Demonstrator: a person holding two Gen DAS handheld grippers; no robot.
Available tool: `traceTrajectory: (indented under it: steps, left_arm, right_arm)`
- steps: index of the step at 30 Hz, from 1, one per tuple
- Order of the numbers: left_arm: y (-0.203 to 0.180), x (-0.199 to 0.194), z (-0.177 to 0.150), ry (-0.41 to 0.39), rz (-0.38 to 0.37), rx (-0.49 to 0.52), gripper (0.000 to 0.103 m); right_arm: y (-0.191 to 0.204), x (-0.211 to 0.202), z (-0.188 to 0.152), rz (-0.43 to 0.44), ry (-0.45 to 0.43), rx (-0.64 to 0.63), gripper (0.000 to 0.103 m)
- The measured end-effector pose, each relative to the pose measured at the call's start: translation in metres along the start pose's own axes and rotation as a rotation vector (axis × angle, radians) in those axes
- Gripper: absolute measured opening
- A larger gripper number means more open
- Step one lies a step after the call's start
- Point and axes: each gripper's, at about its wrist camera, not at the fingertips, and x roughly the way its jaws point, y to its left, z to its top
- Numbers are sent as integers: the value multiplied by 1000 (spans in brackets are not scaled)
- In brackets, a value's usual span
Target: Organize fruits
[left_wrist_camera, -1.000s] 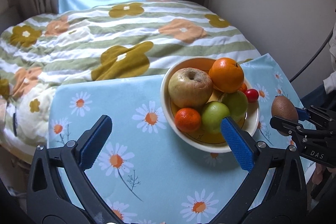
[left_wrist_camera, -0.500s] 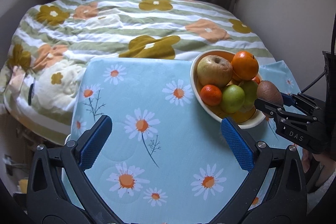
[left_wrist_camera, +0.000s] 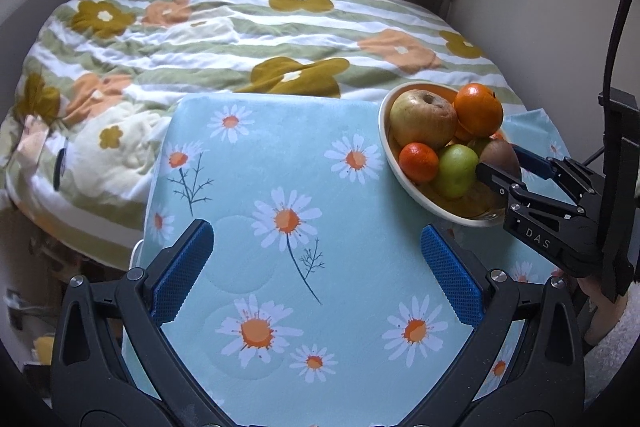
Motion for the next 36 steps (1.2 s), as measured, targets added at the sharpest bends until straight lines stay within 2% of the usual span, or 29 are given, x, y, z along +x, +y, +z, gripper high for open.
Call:
traceTrajectory:
  steps: [1,3,4,17,26,32,34,35,36]
  left_arm:
    - [0,0,0,1,-5,4,103]
    - [1,1,1,2,-13,11,103]
    - [1,1,1,2,-18,15,103]
    - [-5,-16,12,-37,-51,90,103]
    - [-32,-71,20,-125,-16,102,103]
    - [-52,-108,7,-165,32,67,103]
    - [-58,-117,1,-170,40,53,103]
    - [-61,-121,-2,-173,45,48,103]
    - [-64,-126,-5,-177,52,46,103]
  right_arm:
    - [-1,-3,0,1,-21,3,59]
    - [-2,-8,1,6,-46,11,89]
    - [-2,-9,1,6,-48,16,91]
    - [-14,-35,3,-12,-35,127,91]
    - [-36,-98,12,-2,-63,169,91]
    - [-53,-144,5,5,-64,191,91]
    - [-58,-159,0,7,-67,201,95]
    - [-60,-165,-3,3,-67,204,103]
    - [-62,-172,-6,-4,-69,205,103]
